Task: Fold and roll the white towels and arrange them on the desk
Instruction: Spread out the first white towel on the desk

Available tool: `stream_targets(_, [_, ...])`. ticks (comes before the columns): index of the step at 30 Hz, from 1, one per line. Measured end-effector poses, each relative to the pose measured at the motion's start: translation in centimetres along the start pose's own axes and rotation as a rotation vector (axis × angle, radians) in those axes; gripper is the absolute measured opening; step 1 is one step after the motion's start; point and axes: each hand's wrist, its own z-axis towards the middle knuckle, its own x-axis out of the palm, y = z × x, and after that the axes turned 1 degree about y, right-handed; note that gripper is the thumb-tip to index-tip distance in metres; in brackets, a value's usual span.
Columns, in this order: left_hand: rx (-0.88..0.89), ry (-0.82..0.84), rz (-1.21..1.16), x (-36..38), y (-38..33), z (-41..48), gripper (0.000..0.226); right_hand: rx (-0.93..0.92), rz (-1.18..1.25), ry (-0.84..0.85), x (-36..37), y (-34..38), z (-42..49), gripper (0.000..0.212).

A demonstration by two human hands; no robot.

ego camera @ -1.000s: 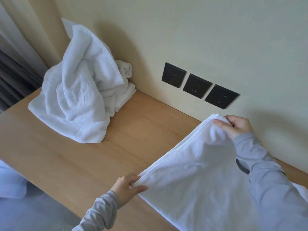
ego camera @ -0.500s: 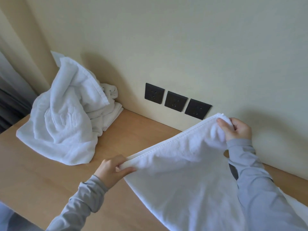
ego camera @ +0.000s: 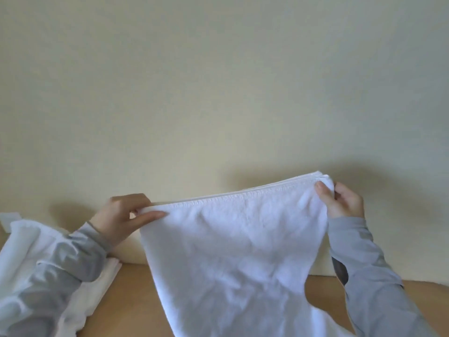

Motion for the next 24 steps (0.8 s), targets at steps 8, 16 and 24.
stream_targets(8, [0.259, -0.366, -0.025, -10.5, -11.2, 13.2, 0.051, -0.164, 0.305, -0.191, -7.6, 15.8, 4.8, 0.02])
stream_targets(16, [0.305, -0.158, -0.096, -13.8, -13.9, 15.4, 0.022, -0.165, 0.34, -0.056, -9.5, 18.2, 4.8, 0.033])
stream_targets(24, [0.306, -0.314, -0.143, -16.5, -14.9, 14.7, 0.021, -0.374, 0.33, -0.043, -10.8, 21.0, 4.5, 0.049])
